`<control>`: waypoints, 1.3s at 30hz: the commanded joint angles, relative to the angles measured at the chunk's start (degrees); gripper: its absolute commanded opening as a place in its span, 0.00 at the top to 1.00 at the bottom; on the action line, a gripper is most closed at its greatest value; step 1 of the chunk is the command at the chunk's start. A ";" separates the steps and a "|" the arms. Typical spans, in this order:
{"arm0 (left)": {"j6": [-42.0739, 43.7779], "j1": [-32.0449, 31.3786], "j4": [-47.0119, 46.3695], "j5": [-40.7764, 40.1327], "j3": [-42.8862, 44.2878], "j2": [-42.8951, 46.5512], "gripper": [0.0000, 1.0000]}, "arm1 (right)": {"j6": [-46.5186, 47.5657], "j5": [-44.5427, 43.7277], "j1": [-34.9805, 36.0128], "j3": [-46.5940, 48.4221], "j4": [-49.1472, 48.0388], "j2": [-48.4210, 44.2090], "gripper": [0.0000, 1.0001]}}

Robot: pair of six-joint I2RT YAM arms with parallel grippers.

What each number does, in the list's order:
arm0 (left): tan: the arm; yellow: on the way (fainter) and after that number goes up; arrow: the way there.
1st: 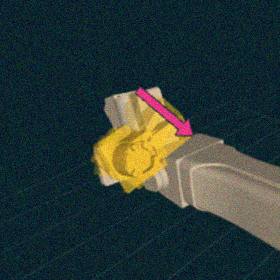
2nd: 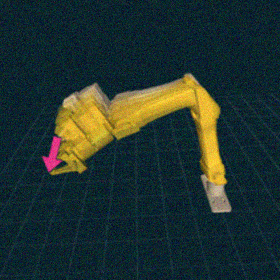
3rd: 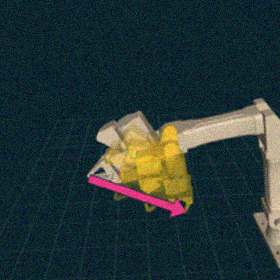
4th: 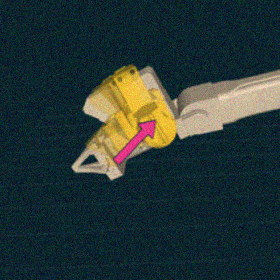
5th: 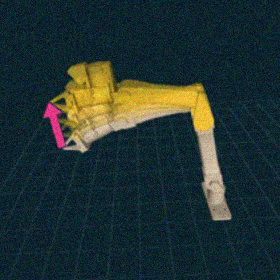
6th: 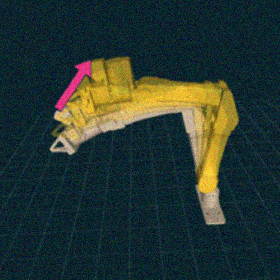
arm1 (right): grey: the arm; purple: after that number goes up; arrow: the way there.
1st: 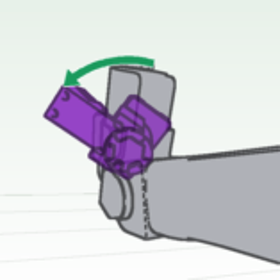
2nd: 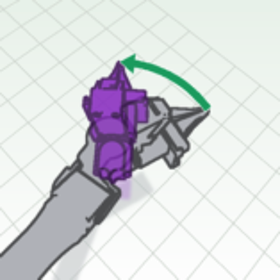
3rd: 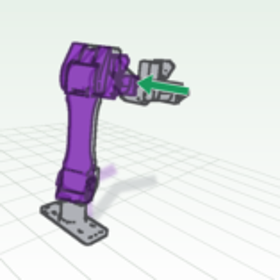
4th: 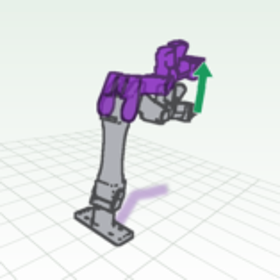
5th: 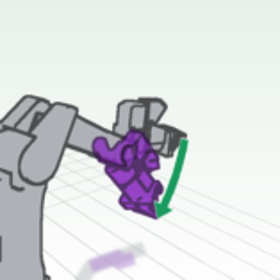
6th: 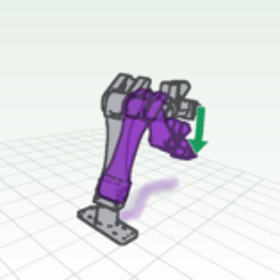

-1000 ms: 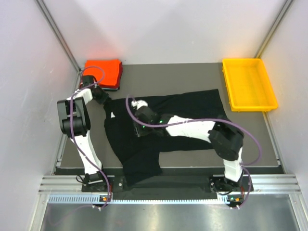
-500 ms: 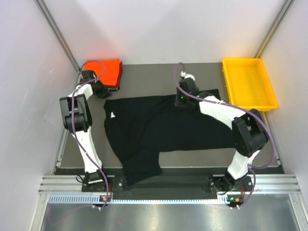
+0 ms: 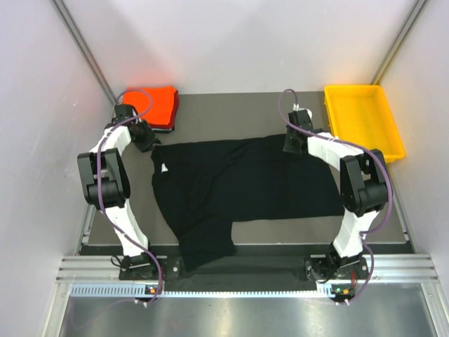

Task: Fold and stack the t-shirts
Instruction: Fold the tshirt

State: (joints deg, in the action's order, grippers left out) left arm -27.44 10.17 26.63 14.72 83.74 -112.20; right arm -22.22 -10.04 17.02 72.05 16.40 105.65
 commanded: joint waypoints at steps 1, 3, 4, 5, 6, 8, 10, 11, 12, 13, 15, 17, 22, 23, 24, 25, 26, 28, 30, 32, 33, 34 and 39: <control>3.88 -0.77 0.00 0.49 -1.92 0.50 0.55 | 3.41 0.28 -2.07 2.39 0.12 -0.26 0.76; 4.59 -1.03 0.17 -0.13 -2.53 0.06 0.55 | 4.72 0.55 -3.47 2.04 0.12 -0.44 0.76; 4.68 -1.21 -0.52 -1.00 -2.88 -0.03 0.55 | 4.99 0.64 -3.92 1.69 0.12 -0.44 0.75; 4.59 -1.21 -0.70 -1.53 -3.41 -0.21 0.55 | 5.34 0.90 -4.44 1.51 0.12 -0.44 0.75; 4.50 -1.21 -0.70 -2.15 -3.41 -1.08 0.56 | 5.52 1.34 -5.32 1.34 0.12 -0.35 0.75; 4.50 -1.21 -0.44 -3.20 -2.89 -1.88 0.57 | 5.96 2.74 -5.94 0.90 0.21 -0.09 0.75; 4.41 -1.21 -0.35 -4.17 -2.36 -3.02 0.59 | 6.39 2.66 -6.73 0.55 0.12 0.00 0.75; 4.33 -1.21 -0.27 -5.57 -1.75 -3.37 0.63 | 6.31 2.57 -7.17 0.37 0.21 0.00 0.75; 4.15 -1.12 -0.35 -6.10 -1.39 -4.24 0.67 | 6.22 2.49 -7.87 0.20 0.12 0.26 0.75; 4.06 -1.21 -0.35 -6.63 -0.52 -4.86 0.71 | 6.13 2.40 -8.40 0.19 0.12 0.44 0.75; 4.06 -1.21 0.26 -7.95 0.62 -6.79 0.82 | 6.13 2.05 -9.28 0.37 0.03 1.05 0.75; 4.15 -1.21 1.40 -8.65 2.81 -8.98 0.89 | 6.57 0.12 -9.63 0.72 0.21 2.01 0.76; 4.59 -1.21 2.72 -9.89 7.39 -13.12 1.00 | 6.57 -4.18 -11.12 2.30 2.66 5.09 0.78; 4.59 -1.12 2.81 -9.89 8.53 -13.83 1.00 | 6.40 -4.63 -11.39 2.48 3.19 6.05 0.78; 4.50 -1.21 2.90 -9.89 9.06 -14.70 1.00 | 6.31 -5.24 -11.83 2.57 3.72 6.41 0.78; 4.50 -1.12 2.99 -9.80 9.76 -15.23 1.00 | 6.22 -6.12 -12.09 3.18 5.03 6.76 0.78; 4.50 -1.12 2.90 -9.80 10.12 -15.50 1.00 | 6.22 -7.17 -12.09 3.18 5.13 7.11 0.79; 4.41 -1.21 2.90 -10.06 10.73 -16.55 1.00 | 5.87 -9.54 -12.53 3.88 6.97 7.47 0.79; 4.50 -1.21 2.90 -10.41 11.00 -17.17 1.00 | 5.61 -9.73 -13.32 4.32 8.29 8.17 0.80; 4.41 -1.21 2.99 -11.29 11.35 -17.61 1.00 | 5.52 -9.82 -13.85 4.15 8.56 8.35 0.80; 4.41 -1.21 2.99 -11.47 11.44 -17.70 1.00 | 5.43 -10.26 -13.85 3.89 8.64 8.17 0.80; 4.41 -1.21 2.99 -11.64 11.61 -17.79 1.00 | 5.43 -11.13 -13.94 3.71 8.73 8.17 0.80; 4.06 -1.21 3.60 -12.79 12.41 -17.44 1.00 | 4.55 -14.12 -14.20 2.75 9.00 6.86 0.81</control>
State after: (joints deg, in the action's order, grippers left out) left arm -24.10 8.56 30.26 8.75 96.12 -125.73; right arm -17.28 -18.59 4.69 75.22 21.93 112.25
